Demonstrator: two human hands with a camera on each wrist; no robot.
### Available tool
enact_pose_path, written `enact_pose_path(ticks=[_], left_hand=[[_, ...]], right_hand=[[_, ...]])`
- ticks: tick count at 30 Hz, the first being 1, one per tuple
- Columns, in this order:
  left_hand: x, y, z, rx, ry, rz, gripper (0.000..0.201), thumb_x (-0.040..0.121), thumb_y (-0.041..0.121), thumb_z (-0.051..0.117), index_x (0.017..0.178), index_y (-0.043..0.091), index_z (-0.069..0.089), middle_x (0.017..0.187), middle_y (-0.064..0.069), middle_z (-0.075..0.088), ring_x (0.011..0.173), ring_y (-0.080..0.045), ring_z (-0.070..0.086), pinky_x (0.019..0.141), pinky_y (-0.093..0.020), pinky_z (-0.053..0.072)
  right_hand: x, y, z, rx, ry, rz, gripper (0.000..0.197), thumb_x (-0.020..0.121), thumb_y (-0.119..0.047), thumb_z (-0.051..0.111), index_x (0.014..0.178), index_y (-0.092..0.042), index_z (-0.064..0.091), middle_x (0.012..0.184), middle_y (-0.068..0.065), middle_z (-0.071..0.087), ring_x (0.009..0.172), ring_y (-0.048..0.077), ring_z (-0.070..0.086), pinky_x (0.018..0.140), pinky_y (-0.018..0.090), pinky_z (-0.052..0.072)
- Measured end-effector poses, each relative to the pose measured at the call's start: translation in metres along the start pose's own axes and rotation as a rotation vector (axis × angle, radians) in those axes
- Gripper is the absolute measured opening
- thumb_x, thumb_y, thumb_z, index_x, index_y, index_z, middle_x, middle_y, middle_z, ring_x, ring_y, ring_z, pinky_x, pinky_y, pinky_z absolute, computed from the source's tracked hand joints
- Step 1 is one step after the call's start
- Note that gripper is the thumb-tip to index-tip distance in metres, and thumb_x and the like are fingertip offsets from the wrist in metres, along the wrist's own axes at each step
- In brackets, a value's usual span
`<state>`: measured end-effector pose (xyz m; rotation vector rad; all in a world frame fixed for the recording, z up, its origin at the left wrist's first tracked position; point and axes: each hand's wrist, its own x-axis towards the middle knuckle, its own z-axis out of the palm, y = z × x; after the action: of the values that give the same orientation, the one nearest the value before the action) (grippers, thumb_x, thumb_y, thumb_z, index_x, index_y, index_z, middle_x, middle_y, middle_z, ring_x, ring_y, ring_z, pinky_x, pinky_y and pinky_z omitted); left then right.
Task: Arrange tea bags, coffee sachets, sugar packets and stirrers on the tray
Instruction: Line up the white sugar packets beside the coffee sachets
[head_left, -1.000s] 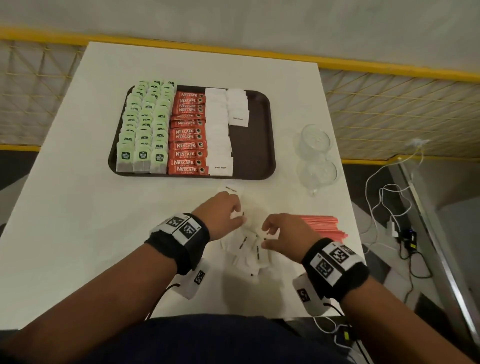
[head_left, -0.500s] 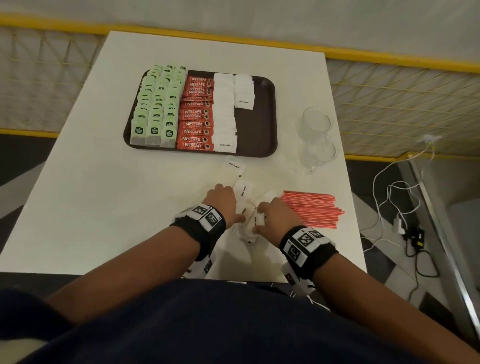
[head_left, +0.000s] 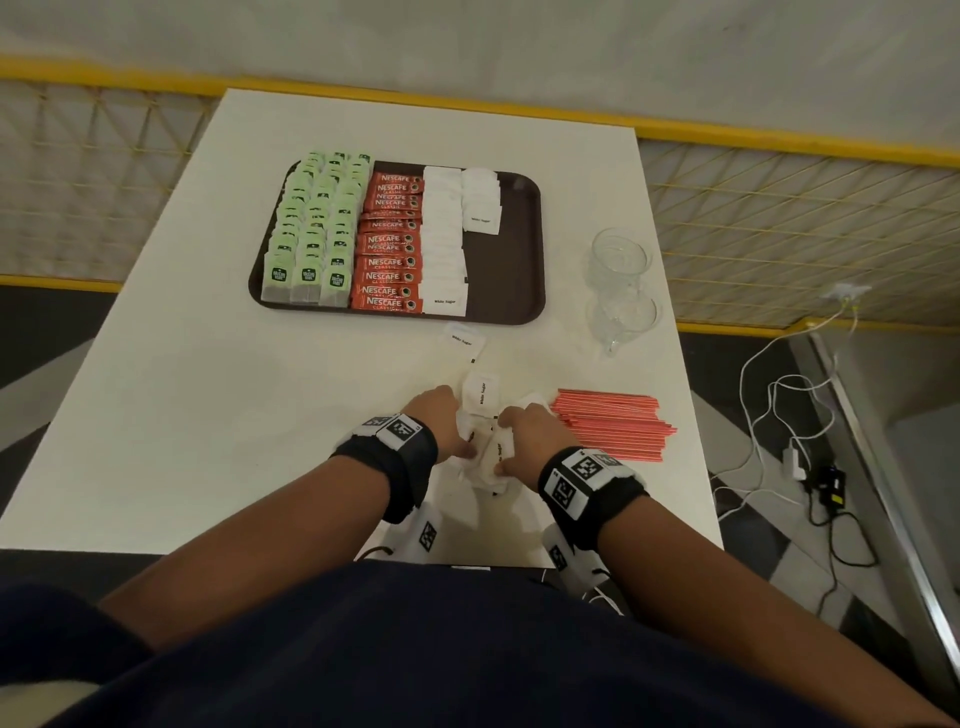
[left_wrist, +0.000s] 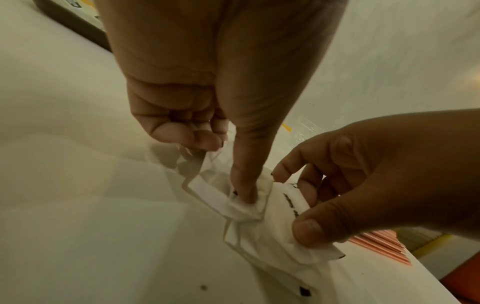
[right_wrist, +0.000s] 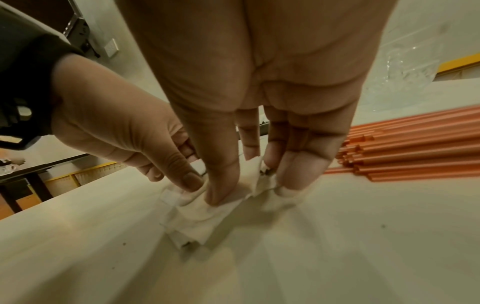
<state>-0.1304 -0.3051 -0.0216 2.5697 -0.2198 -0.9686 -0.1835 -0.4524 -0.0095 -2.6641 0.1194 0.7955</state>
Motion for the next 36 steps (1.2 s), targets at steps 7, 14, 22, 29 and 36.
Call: enact_pose_path(ticks=[7,14,22,29,36], left_hand=[[-0.004,-0.003,0.002,0.047,-0.015,0.055,0.027,0.085,0.035,0.070,0.088,0.013,0.053,0.098,-0.008,0.063,0.089,-0.029,0.061,0.077,-0.037,0.049],[-0.010,-0.004,-0.006,-0.114,0.049,0.158,0.023,0.093,0.021,0.060,0.108,0.003,0.058,0.104,-0.012,0.063,0.092,-0.028,0.057,0.076,-0.033,0.043],[-0.010,-0.009,-0.023,-0.257,0.180,0.180,0.024,0.095,0.024,0.061,0.113,0.012,0.050,0.101,0.000,0.055,0.092,-0.021,0.052,0.076,-0.030,0.036],[-0.011,-0.006,-0.032,-0.279,0.221,0.200,0.027,0.095,0.025,0.061,0.116,0.013,0.050,0.102,0.002,0.054,0.091,-0.018,0.051,0.077,-0.028,0.037],[-0.011,-0.007,-0.036,-0.280,0.218,0.187,0.040,0.096,0.026,0.060,0.131,0.012,0.046,0.117,-0.004,0.058,0.104,-0.024,0.056,0.081,-0.028,0.039]], right_hand=[[0.001,-0.002,-0.004,-0.186,-0.004,-0.054,0.051,0.085,-0.035,0.071,0.129,-0.015,0.055,0.123,0.011,0.050,0.115,0.029,0.050,0.093,0.035,0.043],[0.001,-0.004,0.000,-0.119,-0.022,-0.068,0.035,0.087,-0.023,0.064,0.120,-0.011,0.057,0.115,0.007,0.063,0.103,0.025,0.060,0.075,0.028,0.044],[0.001,-0.005,0.003,-0.054,-0.037,-0.057,0.037,0.083,-0.021,0.064,0.118,-0.012,0.057,0.108,0.006,0.064,0.098,0.024,0.062,0.073,0.029,0.047],[0.001,-0.008,0.006,-0.090,-0.033,-0.073,0.043,0.082,-0.024,0.064,0.123,-0.011,0.057,0.115,0.009,0.055,0.103,0.027,0.059,0.083,0.034,0.052],[-0.001,0.000,-0.001,0.121,-0.036,-0.045,0.037,0.089,-0.015,0.059,0.126,-0.015,0.056,0.122,0.005,0.061,0.114,0.025,0.057,0.087,0.030,0.046]])
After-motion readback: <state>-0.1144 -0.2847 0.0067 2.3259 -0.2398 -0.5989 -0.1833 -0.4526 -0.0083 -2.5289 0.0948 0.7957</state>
